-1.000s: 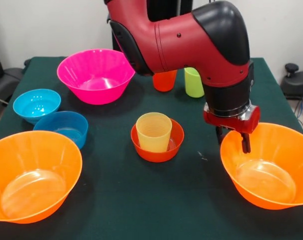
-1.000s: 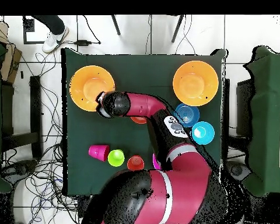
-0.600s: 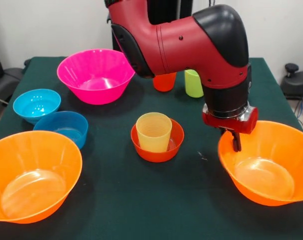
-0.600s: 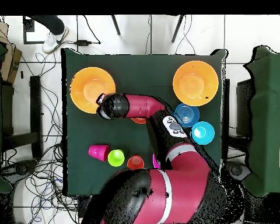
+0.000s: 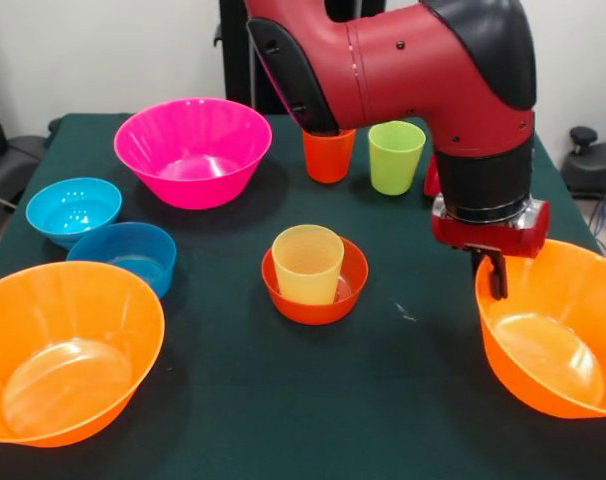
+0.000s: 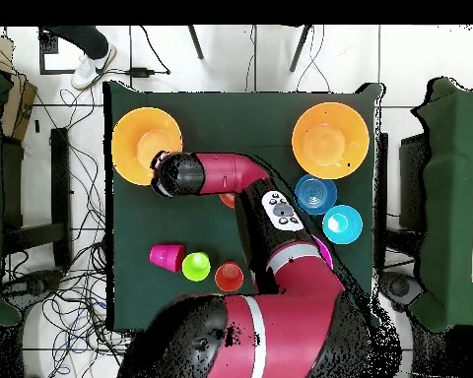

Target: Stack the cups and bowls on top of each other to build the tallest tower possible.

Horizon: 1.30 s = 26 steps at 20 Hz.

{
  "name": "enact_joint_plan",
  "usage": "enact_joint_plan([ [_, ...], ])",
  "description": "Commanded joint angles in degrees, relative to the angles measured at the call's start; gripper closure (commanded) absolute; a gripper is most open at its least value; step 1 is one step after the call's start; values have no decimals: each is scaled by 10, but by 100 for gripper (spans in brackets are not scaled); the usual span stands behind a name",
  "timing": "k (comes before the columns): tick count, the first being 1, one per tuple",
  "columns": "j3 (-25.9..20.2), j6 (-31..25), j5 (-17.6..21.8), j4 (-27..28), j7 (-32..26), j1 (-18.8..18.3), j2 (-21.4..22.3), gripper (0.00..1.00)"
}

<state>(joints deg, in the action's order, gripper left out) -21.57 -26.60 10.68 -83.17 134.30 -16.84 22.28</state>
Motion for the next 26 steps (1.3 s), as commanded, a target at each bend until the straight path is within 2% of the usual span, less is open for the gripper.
enact_joint_plan([
  [1, 21, -25, 22, 6, -3, 16, 16, 100],
  [4, 29, -65, 12, 9, -5, 11, 44, 100],
  [8, 36, -91, 1, 16, 6, 10, 64, 100],
  [12, 2, -122, -26, 15, -13, -25, 74, 100],
  [20, -34, -113, -74, -14, 0, -72, 105, 100],
  [26, -37, -121, -99, 0, -1, -82, 85, 100],
])
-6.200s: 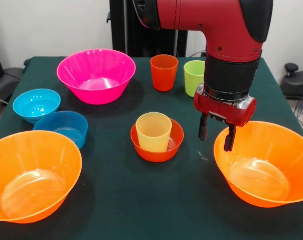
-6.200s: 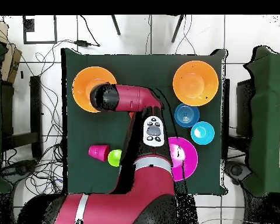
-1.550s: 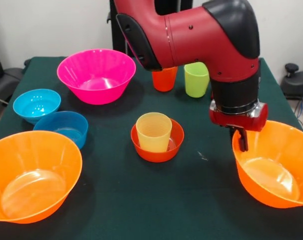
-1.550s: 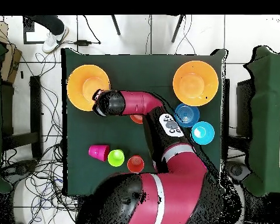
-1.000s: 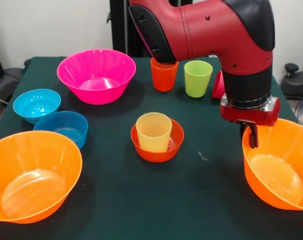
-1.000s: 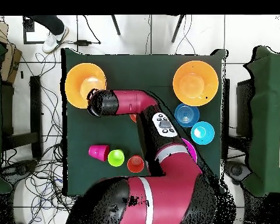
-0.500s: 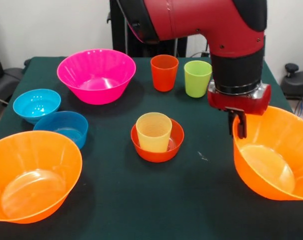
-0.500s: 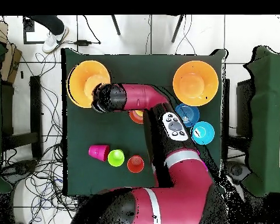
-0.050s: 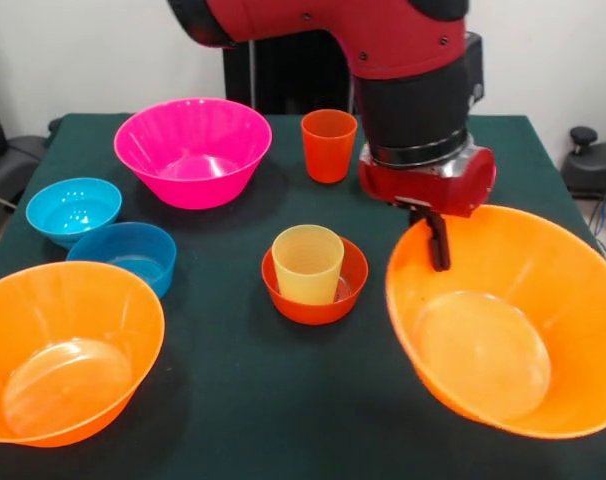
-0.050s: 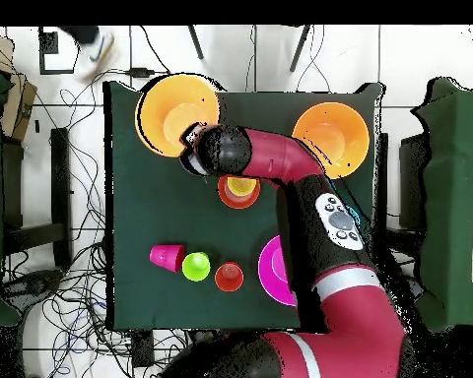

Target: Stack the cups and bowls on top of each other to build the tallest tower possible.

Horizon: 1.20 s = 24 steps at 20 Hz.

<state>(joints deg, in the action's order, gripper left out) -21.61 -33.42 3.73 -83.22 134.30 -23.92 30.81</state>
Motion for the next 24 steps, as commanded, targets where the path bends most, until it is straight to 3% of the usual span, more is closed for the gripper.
enact_joint_plan([
  [1, -39, -53, -32, 4, -7, -15, -5, 100],
  [7, -49, -71, -57, -26, -6, -22, 29, 100],
  [13, -49, -44, -61, -48, -10, -29, 42, 100],
  [16, -68, -16, -73, -76, -11, -48, 59, 100],
  [24, -122, -26, -99, -123, -31, -101, 89, 100],
])
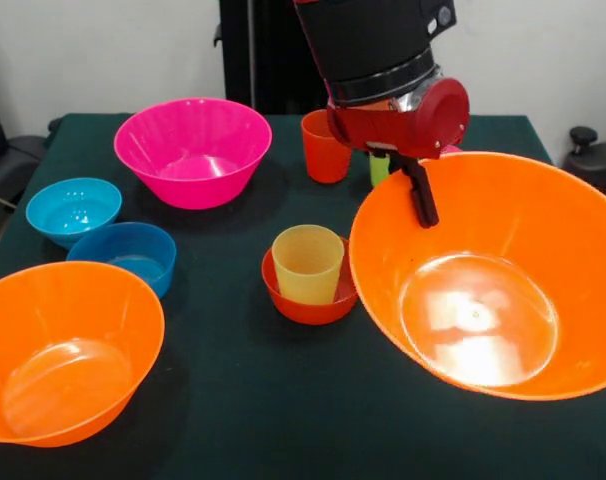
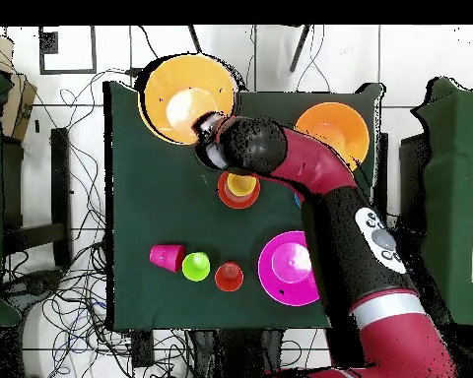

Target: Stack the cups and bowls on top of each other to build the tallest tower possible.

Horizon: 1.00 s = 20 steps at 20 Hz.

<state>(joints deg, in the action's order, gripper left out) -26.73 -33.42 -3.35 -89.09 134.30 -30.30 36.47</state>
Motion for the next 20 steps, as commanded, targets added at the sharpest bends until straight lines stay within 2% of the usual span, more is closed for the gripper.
enact_joint_plan([
  [1, -77, -20, -27, -63, -36, -46, 26, 100],
  [7, -120, 8, -15, -84, -58, -94, 2, 100],
  [13, -192, 17, -10, -131, -76, -159, -15, 100],
  [17, -208, 56, 27, -145, -80, -179, -28, 100],
  [20, -201, 111, 76, -156, -83, -186, -26, 100],
])
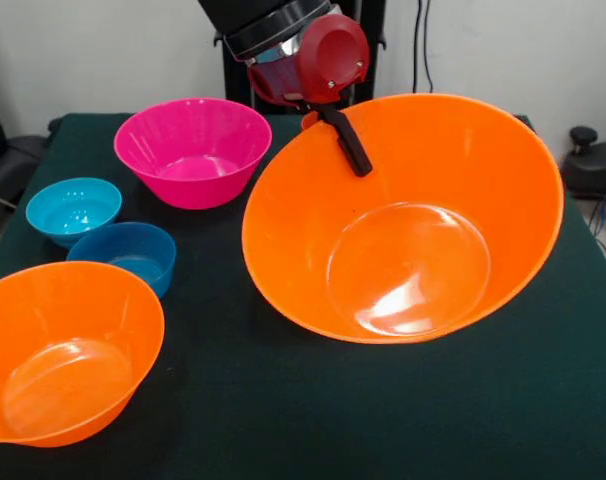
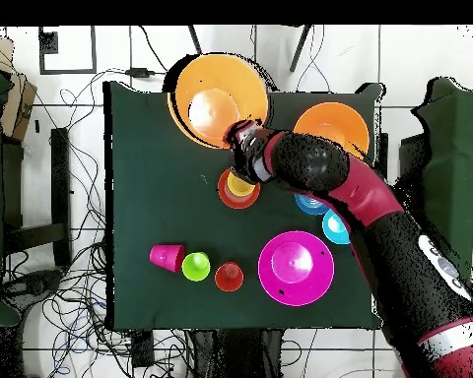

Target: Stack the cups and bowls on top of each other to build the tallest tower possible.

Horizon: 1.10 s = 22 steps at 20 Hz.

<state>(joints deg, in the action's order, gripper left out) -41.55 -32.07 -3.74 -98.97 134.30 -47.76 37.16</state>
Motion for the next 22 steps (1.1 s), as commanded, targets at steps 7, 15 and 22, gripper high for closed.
enact_joint_plan([
  [7, -18, 146, 170, -73, -67, -7, 2, 100],
  [15, 50, 82, 226, -91, -32, 44, 76, 100],
  [22, 28, 24, 198, -83, -43, 34, 105, 100],
])
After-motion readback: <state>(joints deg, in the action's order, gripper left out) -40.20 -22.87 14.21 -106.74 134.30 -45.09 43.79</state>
